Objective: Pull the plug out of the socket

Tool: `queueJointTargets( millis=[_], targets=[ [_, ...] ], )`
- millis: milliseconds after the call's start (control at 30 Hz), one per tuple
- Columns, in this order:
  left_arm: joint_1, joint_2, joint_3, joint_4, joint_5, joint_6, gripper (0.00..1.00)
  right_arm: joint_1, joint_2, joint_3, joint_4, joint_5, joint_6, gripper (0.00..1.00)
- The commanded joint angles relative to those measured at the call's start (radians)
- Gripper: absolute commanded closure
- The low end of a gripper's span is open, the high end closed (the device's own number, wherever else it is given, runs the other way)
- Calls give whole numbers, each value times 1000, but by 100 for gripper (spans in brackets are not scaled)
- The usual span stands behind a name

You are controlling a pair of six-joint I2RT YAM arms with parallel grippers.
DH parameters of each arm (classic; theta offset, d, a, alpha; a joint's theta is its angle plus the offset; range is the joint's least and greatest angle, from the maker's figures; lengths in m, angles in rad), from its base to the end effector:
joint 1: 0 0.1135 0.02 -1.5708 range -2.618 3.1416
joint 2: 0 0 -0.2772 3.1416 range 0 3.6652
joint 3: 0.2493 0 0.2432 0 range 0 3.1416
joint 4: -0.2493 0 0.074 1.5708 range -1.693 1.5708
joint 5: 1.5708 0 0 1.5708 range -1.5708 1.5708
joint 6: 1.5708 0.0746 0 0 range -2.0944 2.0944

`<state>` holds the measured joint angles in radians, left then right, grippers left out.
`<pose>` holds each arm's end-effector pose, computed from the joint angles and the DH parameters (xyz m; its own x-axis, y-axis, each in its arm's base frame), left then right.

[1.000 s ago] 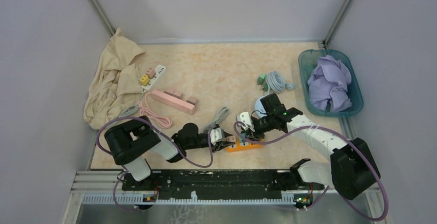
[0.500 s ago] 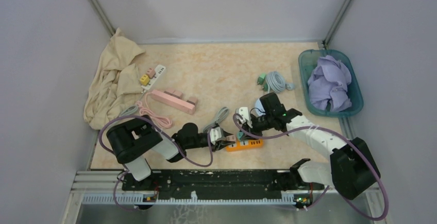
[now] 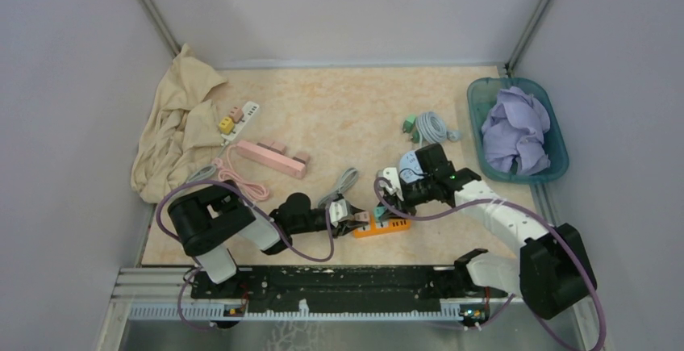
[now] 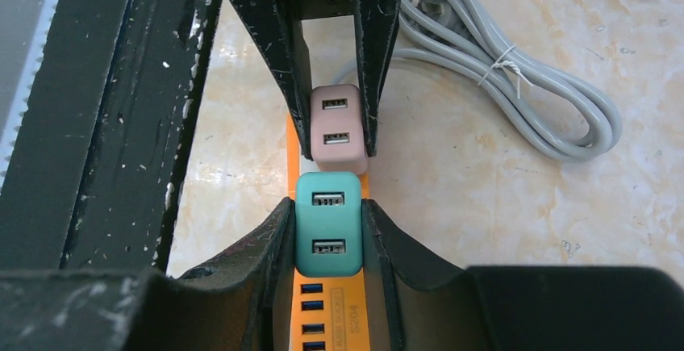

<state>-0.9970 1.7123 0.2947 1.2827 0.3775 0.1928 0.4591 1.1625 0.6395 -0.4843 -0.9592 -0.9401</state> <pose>0.1378 -0.2639 0.1449 0.1159 0.1488 -0.9821 0.9748 0.1725 0.1412 0.1580 0.1463 0.2034 0.0752 -0.4801 -0.8740 -0.9933 -0.1133 -0.0232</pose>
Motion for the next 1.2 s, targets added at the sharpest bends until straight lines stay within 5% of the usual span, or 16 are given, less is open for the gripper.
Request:
queueJointTargets(
  millis=[0, 300, 733, 1167],
  targets=[
    [6, 35, -20, -119, -2, -5, 99, -40, -50, 57, -6, -81, -34, 100],
    [6, 21, -11, -123, 22, -56, 99, -195, -126, 60, 115, -29, 171, 100],
    [6, -11, -4, -146, 23, -103, 99, -332, -181, 31, 399, 330, 508, 100],
    [6, -24, 1, -170, 26, -115, 99, -353, -146, -41, 662, 861, 814, 100]
  ],
)
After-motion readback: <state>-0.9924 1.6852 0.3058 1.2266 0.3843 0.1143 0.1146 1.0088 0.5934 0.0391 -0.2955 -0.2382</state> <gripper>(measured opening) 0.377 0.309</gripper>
